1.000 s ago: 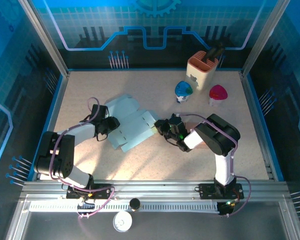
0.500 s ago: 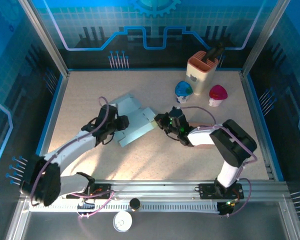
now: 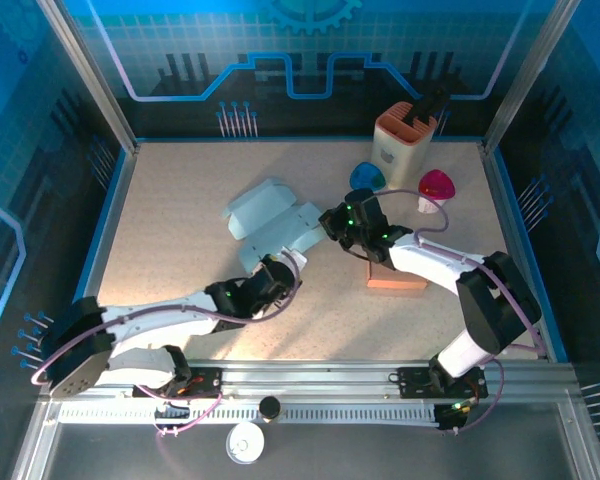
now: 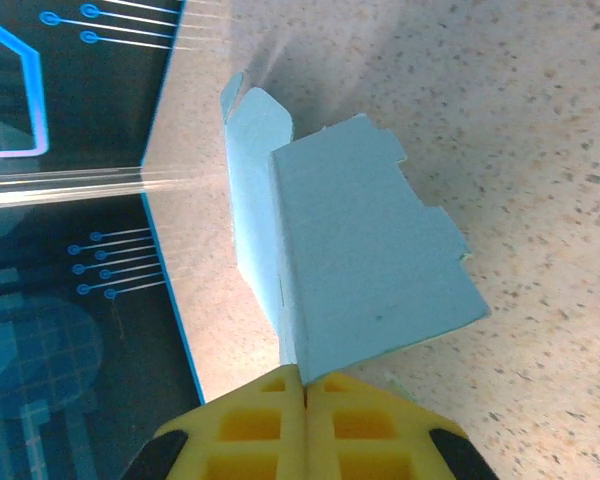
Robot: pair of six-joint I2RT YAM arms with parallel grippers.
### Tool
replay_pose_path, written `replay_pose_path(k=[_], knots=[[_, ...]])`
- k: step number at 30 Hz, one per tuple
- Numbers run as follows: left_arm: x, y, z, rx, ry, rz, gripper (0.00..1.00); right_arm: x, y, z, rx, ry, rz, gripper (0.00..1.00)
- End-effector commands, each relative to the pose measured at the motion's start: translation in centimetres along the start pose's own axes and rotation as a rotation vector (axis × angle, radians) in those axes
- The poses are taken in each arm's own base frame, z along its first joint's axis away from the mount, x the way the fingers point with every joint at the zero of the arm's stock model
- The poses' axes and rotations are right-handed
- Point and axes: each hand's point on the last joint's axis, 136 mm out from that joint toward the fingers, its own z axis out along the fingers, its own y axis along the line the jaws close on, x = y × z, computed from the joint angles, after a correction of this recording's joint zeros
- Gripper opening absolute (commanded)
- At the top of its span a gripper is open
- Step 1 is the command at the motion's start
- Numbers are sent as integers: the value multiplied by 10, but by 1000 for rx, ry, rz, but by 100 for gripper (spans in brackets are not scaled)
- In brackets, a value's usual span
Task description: Fold the paper box
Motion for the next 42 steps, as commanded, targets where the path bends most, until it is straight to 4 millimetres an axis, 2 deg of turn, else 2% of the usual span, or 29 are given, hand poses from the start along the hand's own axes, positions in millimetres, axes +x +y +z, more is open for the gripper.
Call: replay_pose_path(k=[1,4,9,12,14,16,19,23,25,27,30,33,35,37,42], knots=[[-2,19,11,-190,-5,122,57,-3,8,-14,14,13,-6,0],[-7,28,13,-263,-20,131,57,-6,8,-18,23,9,-6,0],[-9,29,11,-263,-22,133,55,-11,7,-22,17,11,8,0],[-7,27,15,-259,-5,167,50,-11,9,-21,10,24,13,0],[-8,26,17,-264,4,183,43,-10,10,-22,14,26,14,0],[-11,27,17,-272,6,195,26,-11,9,-23,13,24,15,0],[-18,28,14,-265,-6,198,10,-11,12,-25,1,28,11,0],[-29,28,9,-247,-19,198,0,-13,26,-37,-30,21,-20,1],[-35,30,5,-241,-16,194,0,-17,35,-52,-47,-9,-56,25],[-42,30,-1,-217,-13,184,0,-23,45,-75,-56,-58,-110,43],[-52,35,-13,-175,-14,142,0,-27,53,-108,-55,-115,-177,56],[-61,41,-24,-105,-2,78,0,-20,56,-129,-62,-120,-217,58],[-67,44,-29,-73,10,56,0,-11,57,-136,-66,-115,-232,58],[-71,45,-33,-50,24,53,0,0,60,-138,-77,-96,-231,57],[-76,47,-32,-50,87,80,0,22,85,-137,-113,-76,-269,57]])
